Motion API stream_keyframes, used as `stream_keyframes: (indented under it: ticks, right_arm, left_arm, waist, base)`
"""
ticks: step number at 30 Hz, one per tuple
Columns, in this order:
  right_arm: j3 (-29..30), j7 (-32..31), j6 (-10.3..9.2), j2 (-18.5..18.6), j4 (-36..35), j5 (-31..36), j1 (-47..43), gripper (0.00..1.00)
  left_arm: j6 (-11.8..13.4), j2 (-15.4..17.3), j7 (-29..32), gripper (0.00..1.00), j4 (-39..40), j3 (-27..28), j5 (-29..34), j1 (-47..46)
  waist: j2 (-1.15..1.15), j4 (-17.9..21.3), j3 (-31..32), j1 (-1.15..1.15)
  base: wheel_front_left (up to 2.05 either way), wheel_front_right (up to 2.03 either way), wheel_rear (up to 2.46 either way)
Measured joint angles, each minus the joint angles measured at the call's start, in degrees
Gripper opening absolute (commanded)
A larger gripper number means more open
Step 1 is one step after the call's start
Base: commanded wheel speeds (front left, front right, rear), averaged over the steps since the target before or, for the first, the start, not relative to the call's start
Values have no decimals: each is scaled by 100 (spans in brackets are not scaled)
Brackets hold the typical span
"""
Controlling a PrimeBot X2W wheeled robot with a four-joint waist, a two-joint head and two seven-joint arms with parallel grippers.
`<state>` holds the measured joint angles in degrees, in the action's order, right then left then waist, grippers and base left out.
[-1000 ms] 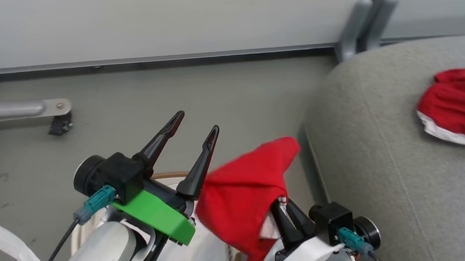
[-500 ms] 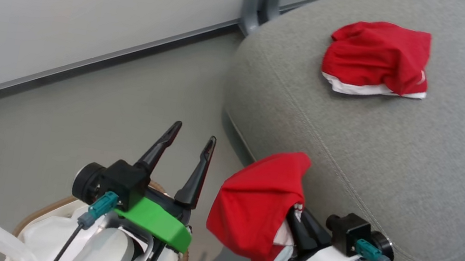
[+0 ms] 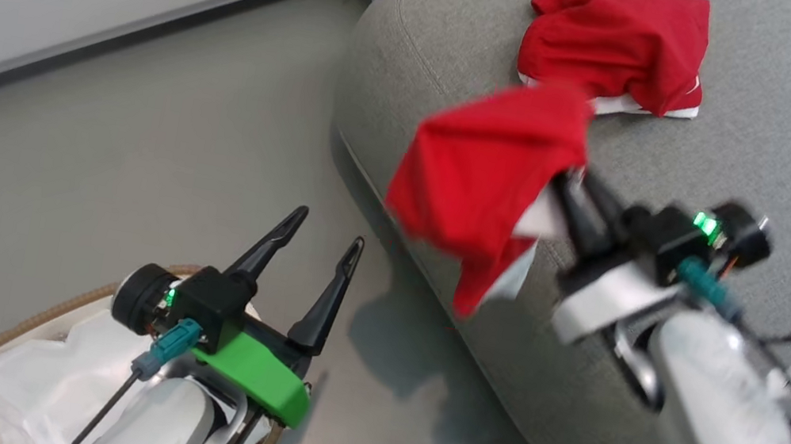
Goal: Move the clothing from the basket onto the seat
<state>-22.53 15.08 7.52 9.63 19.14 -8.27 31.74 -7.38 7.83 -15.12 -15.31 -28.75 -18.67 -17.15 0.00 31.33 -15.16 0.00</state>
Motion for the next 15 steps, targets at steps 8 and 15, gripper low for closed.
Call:
stream_keyframes:
  ticks: [8, 15]
  right_arm:
    - [268, 1, 1, 823, 160, 153, 1742, 0]
    - [1319, 1, 1, 1438, 821, 488, 2682, 0]
  left_arm:
    - [0, 280, 0, 100, 109, 12, 58, -115]
    - [0, 486, 0, 100, 175, -63, 59, -381]
  waist:
    - [0, -15, -551, 0]
    - [0, -231, -1046, 0]
  base:
    - [0, 0, 0]
    - [0, 0, 0]
